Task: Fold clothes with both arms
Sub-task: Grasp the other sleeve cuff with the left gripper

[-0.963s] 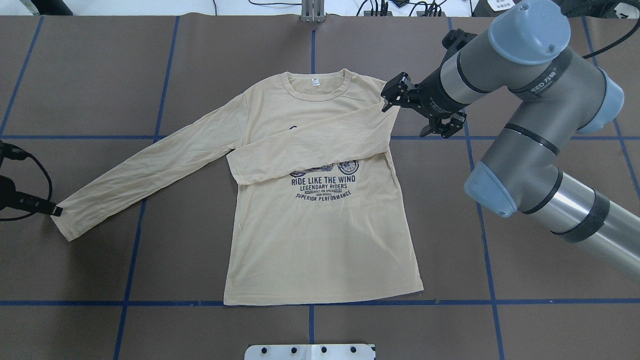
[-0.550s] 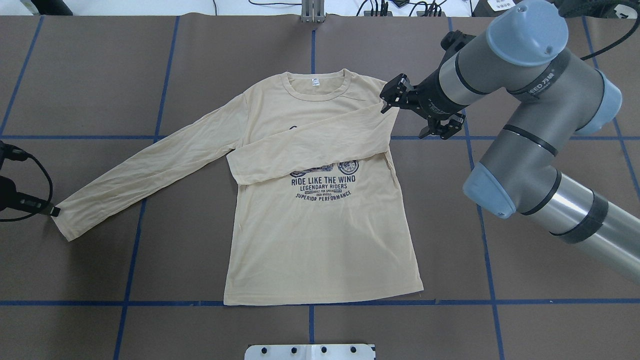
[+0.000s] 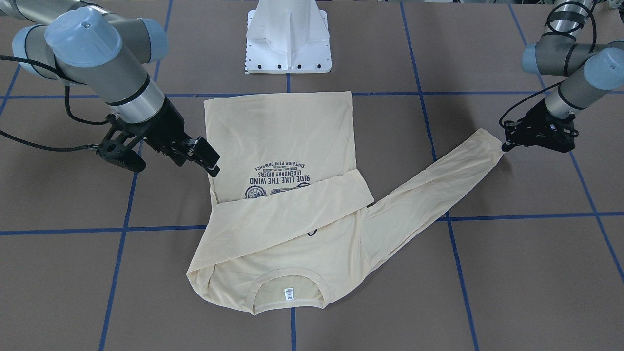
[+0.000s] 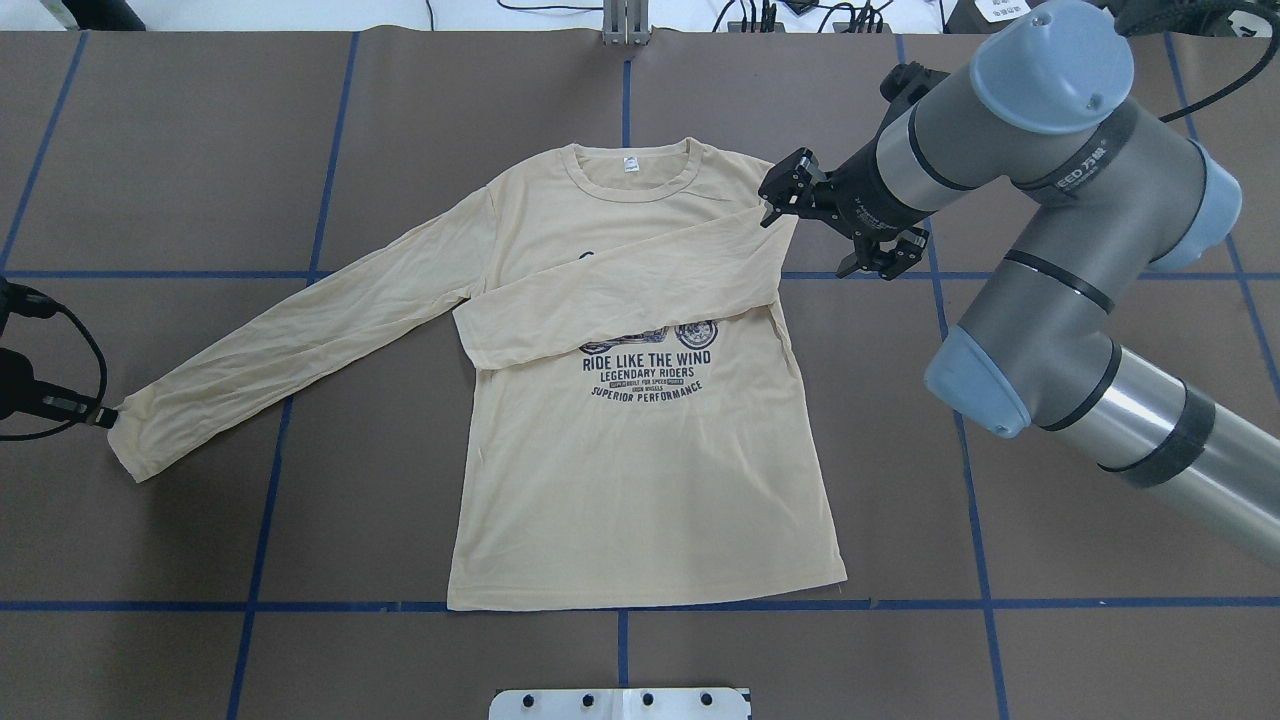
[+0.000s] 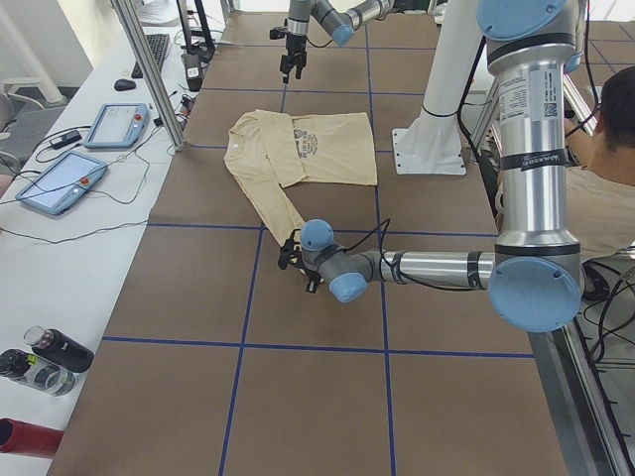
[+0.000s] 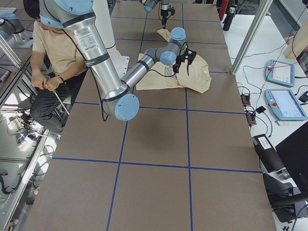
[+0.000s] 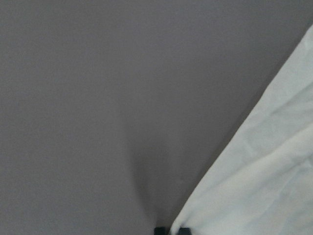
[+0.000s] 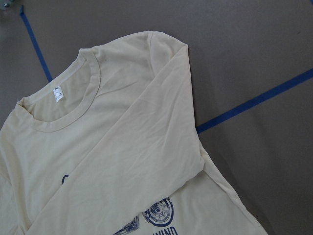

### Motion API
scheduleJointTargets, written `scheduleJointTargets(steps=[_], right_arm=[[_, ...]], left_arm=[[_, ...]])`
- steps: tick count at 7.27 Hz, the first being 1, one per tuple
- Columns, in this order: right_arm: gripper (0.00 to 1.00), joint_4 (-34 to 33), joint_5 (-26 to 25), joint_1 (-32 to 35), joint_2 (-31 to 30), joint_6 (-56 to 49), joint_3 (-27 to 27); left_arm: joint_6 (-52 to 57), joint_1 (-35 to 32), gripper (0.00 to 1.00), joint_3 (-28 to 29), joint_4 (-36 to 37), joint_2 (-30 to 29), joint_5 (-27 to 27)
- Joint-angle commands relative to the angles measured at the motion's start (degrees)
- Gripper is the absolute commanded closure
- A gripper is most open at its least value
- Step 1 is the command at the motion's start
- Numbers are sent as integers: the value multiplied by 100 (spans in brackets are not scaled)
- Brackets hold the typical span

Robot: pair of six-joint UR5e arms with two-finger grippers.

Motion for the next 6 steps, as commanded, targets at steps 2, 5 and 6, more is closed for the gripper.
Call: scheduleJointTargets(steps=[2, 5, 6], right_arm=[[1, 0, 95, 263, -614, -222, 345], [1, 0, 157, 588, -1423, -949, 426], [1, -9, 140, 720, -1635, -1397, 391]], left_arm=[[-83, -277, 100, -1619, 1986, -720, -79], [-2940, 412, 100, -636, 2991, -3602, 404], [-3715, 817, 100, -362, 2956, -4193, 832]])
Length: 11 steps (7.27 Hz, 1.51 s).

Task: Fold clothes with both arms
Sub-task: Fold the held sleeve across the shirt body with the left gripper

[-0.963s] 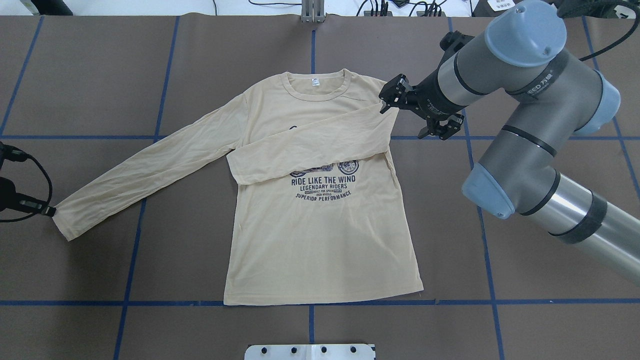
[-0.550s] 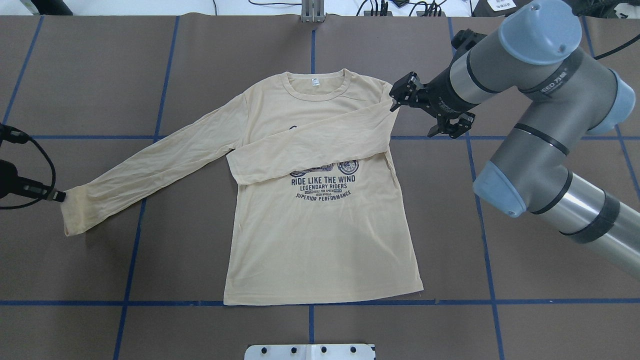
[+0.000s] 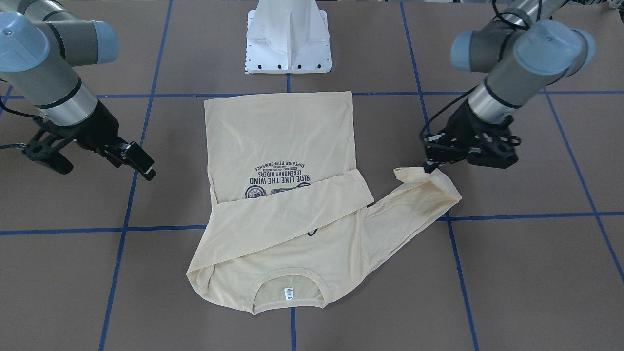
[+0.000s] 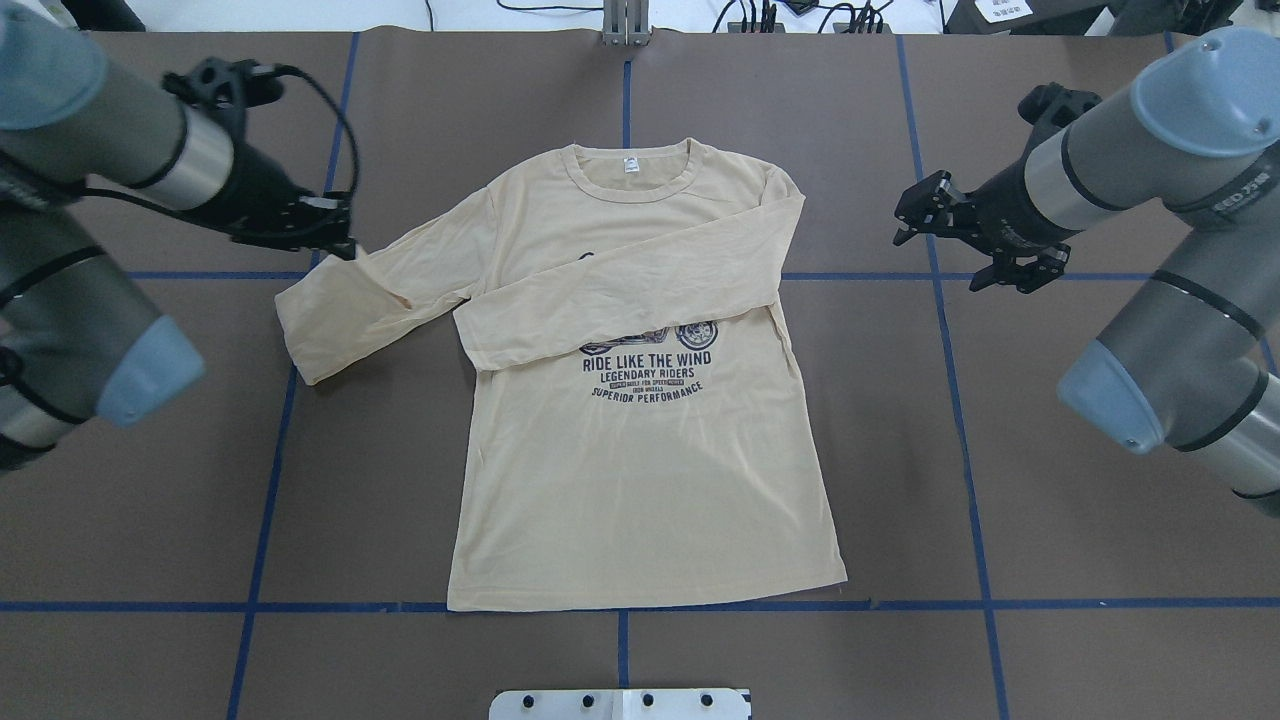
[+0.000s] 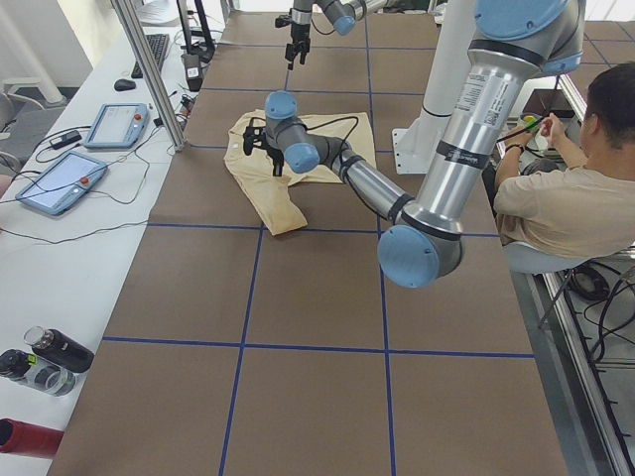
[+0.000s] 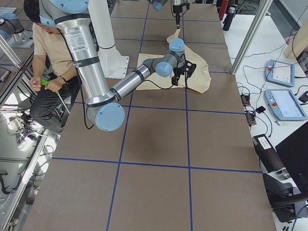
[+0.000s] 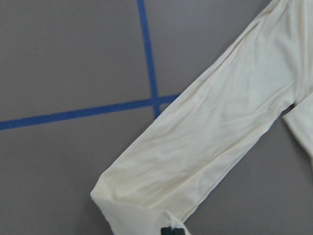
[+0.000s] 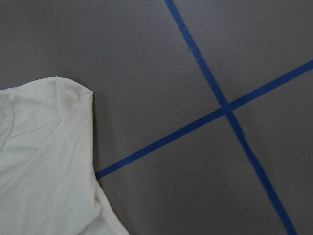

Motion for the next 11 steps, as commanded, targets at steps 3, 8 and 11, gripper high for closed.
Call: scheduleJointTargets(steps=[3, 8, 11], right_arm=[[1, -7, 53, 303, -449, -732, -76], [1, -7, 185, 479, -563, -829, -76], [1, -7, 176, 470, -546, -820, -67]], left_arm=[[-1836, 1054, 100, 745, -68, -1918, 789], [-1374, 2143, 100, 2274, -226, -3372, 2346], [-1591, 2427, 89, 2649, -1097, -3380, 2612]])
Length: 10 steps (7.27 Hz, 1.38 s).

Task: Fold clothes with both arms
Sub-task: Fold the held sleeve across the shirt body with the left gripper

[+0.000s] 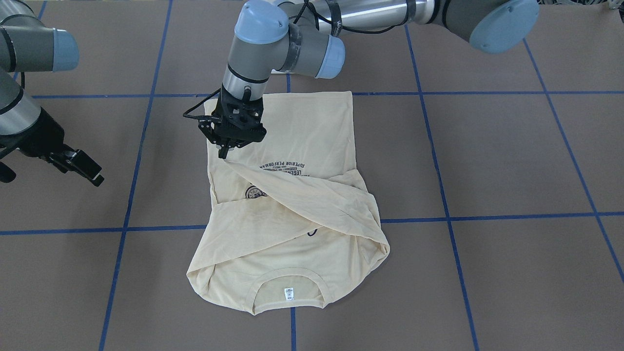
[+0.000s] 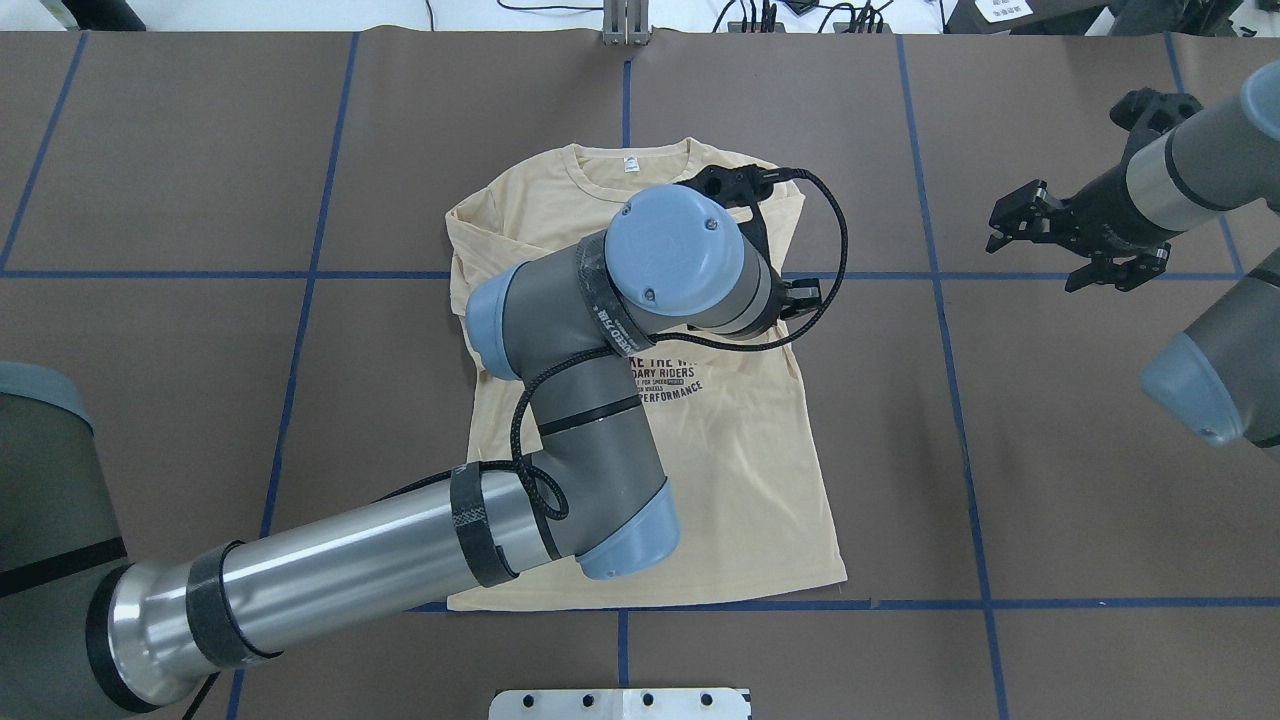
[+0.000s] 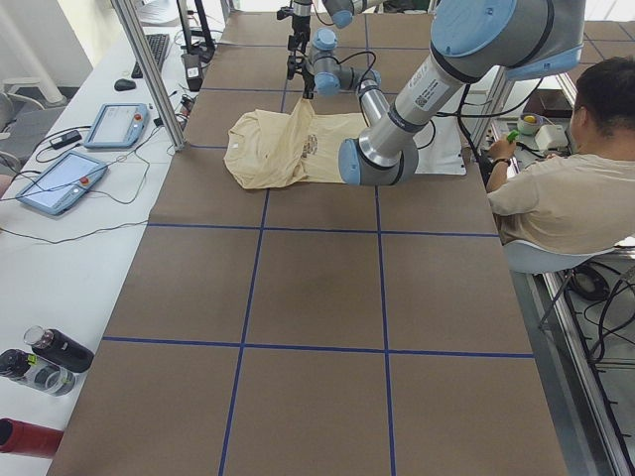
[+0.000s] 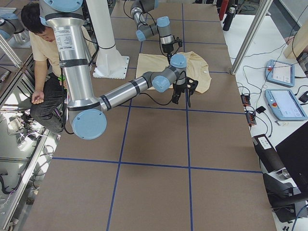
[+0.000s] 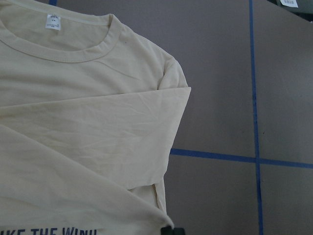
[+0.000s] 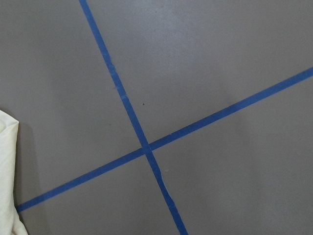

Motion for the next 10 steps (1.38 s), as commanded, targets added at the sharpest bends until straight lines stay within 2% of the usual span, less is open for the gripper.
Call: scheduleJointTargets(steps=[1, 2, 3, 4, 5, 6, 8, 10], right_arm=[[1, 0, -3, -1, 7, 4, 2], [1, 0, -3, -10, 16, 4, 2], [1, 0, -11, -10, 33, 21, -7], [1, 0, -12, -19, 51, 30, -7], [1, 0, -3, -19, 77, 91, 2], [1, 17, -3, -89, 77, 387, 89], [1, 35, -186, -859, 103, 1546, 474], [2, 18, -1158, -2078, 69, 2722, 1062]], left_arm=[[-724, 71, 89, 573, -1337, -23, 43], [-808, 62, 77, 603, -1353, -24, 52], [-1113, 53, 25, 681, -1414, -6, 43], [-1256, 10, 2, 665, -1415, -6, 35], [-1257, -60, 2, 647, -1406, 3, -9], [-1231, -131, 2, 299, -1354, 351, -149], [-1160, -594, 2, -1192, -1275, 1745, -1050], [-463, -808, 4, -1985, -1230, 2678, -1178]])
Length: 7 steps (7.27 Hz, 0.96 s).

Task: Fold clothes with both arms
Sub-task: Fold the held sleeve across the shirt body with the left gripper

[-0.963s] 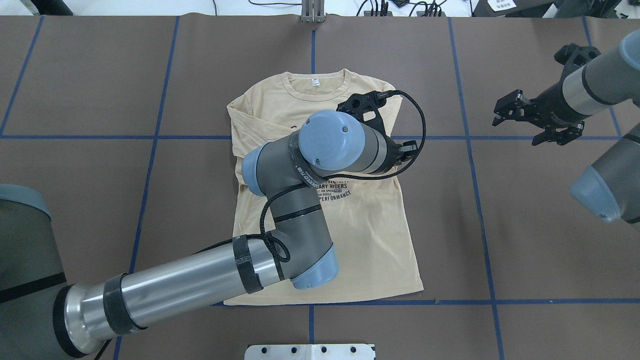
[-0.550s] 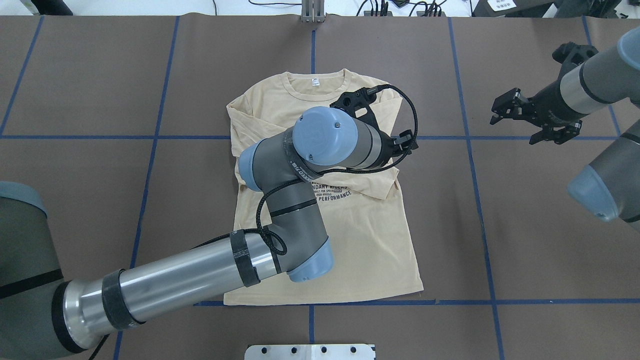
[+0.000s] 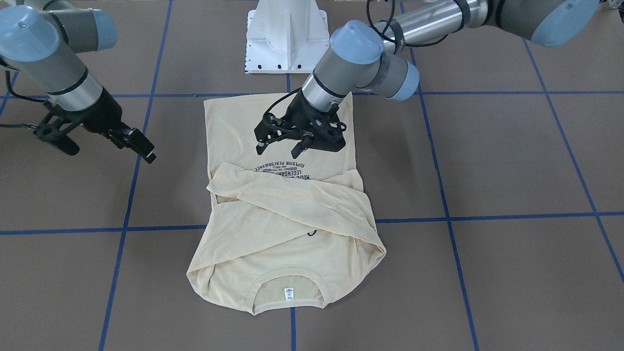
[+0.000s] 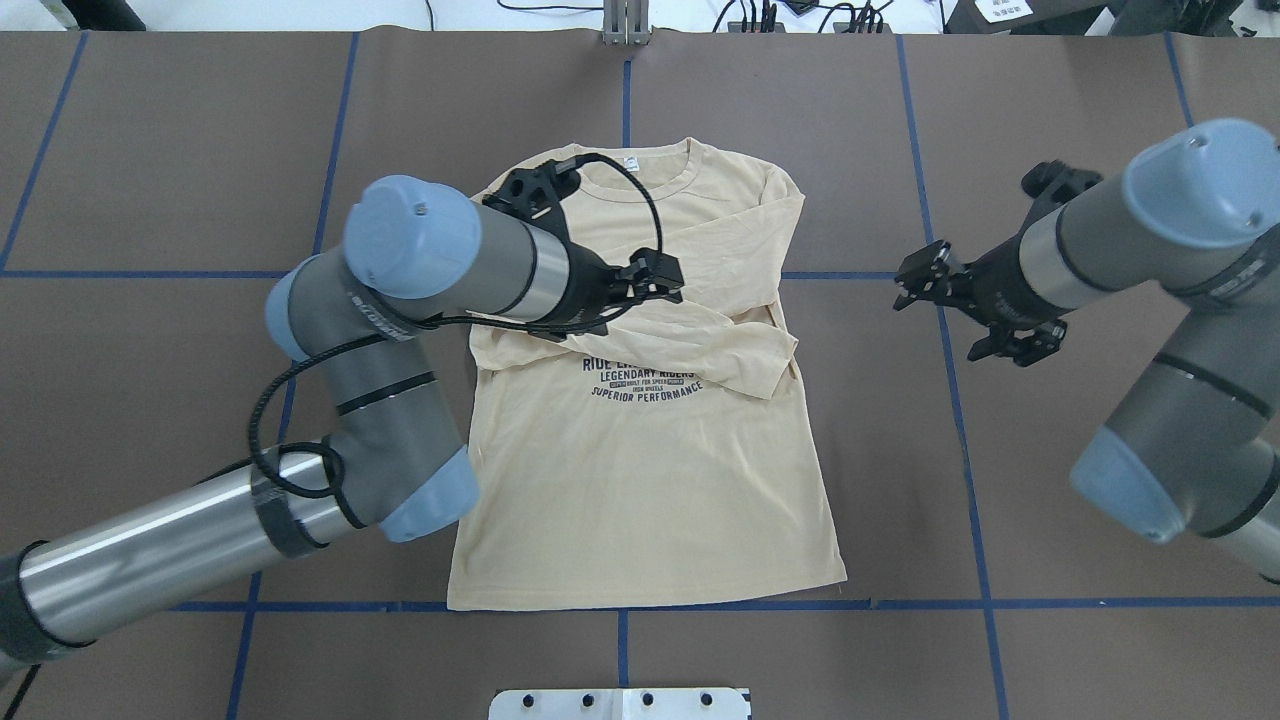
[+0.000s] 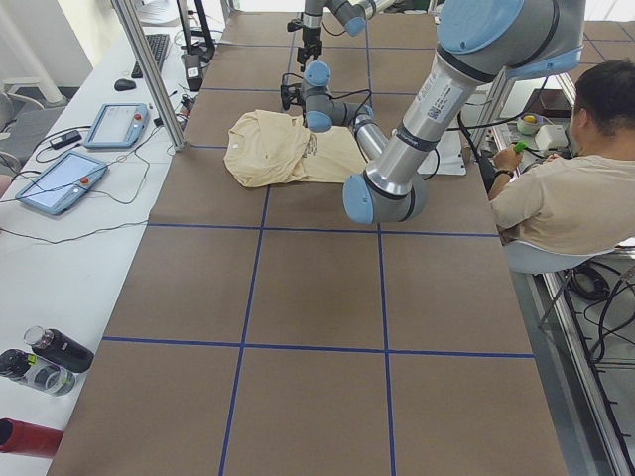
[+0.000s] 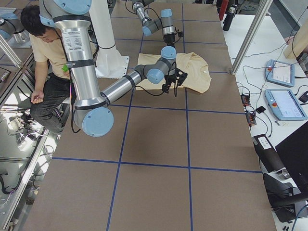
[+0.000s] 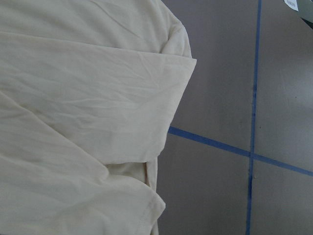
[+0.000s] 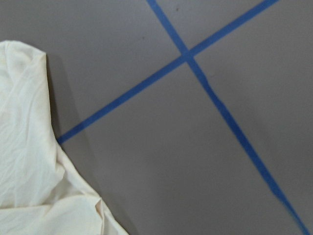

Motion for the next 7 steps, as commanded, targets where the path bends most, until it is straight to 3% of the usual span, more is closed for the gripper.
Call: scheduleJointTargets(steps=[1, 2, 3, 7], right_arm=[[2, -9, -962, -1408, -116, 1179, 522], [5, -9, -1854, -2311, -160, 1584, 585], [12, -18, -2202, -2660, -178, 1901, 629], [17, -9, -2645, -3155, -108, 2581, 208]], left_arm=[[1068, -185, 4, -806, 37, 1020, -115], [1257, -238, 4, -826, 37, 1154, -115], [1268, -264, 4, -817, 37, 1156, -106], [1242, -238, 2, -800, 37, 1173, -88]])
